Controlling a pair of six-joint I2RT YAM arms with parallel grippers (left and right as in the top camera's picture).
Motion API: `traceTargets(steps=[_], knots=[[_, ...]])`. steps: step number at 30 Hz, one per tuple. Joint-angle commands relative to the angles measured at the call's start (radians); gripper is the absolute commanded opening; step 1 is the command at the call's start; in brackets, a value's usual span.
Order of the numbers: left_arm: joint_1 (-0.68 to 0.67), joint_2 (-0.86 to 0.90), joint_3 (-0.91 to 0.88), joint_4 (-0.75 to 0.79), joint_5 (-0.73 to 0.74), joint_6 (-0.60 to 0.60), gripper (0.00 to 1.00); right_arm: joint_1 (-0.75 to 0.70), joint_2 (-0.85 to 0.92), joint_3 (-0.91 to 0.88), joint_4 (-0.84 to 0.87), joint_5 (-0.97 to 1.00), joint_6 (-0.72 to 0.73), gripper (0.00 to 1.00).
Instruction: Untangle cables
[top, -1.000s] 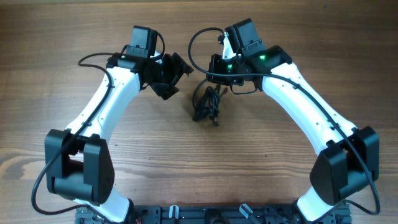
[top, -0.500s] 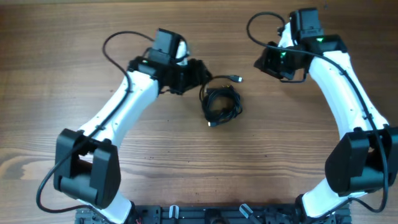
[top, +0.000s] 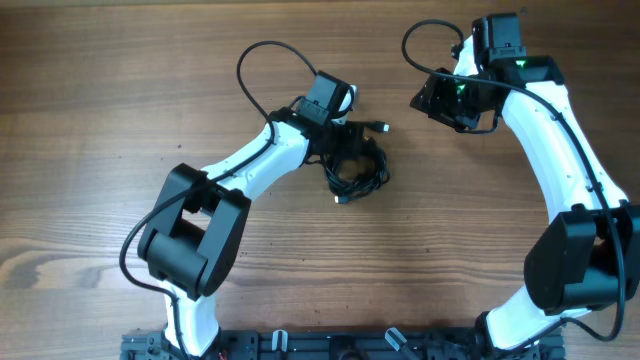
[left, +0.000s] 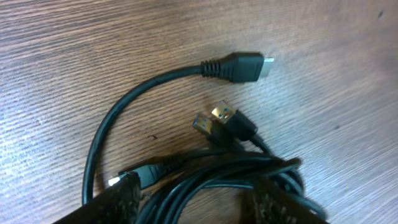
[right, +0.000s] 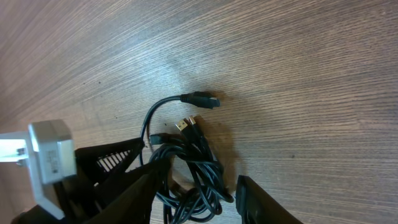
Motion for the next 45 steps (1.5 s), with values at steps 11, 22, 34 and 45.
traceTargets(steps=[11, 22, 34, 45], knots=[[-0.011, 0.097, -0.002, -0.014, -0.002, 0.125, 0.38, 0.0, -0.019, 0.016, -0.002, 0.016, -0.021, 0.46], [-0.026, 0.111, -0.002, 0.001, 0.006, 0.12, 0.12, 0.003, -0.018, 0.016, -0.001, 0.016, -0.02, 0.46], [0.039, -0.191, 0.0, 0.0, 0.013, -0.174, 0.04, 0.047, -0.019, 0.016, 0.019, 0.015, -0.028, 0.34], [0.257, -0.383, 0.0, -0.154, 0.014, -0.441, 0.04, 0.184, -0.12, 0.021, 0.252, -0.249, -0.122, 0.35]])
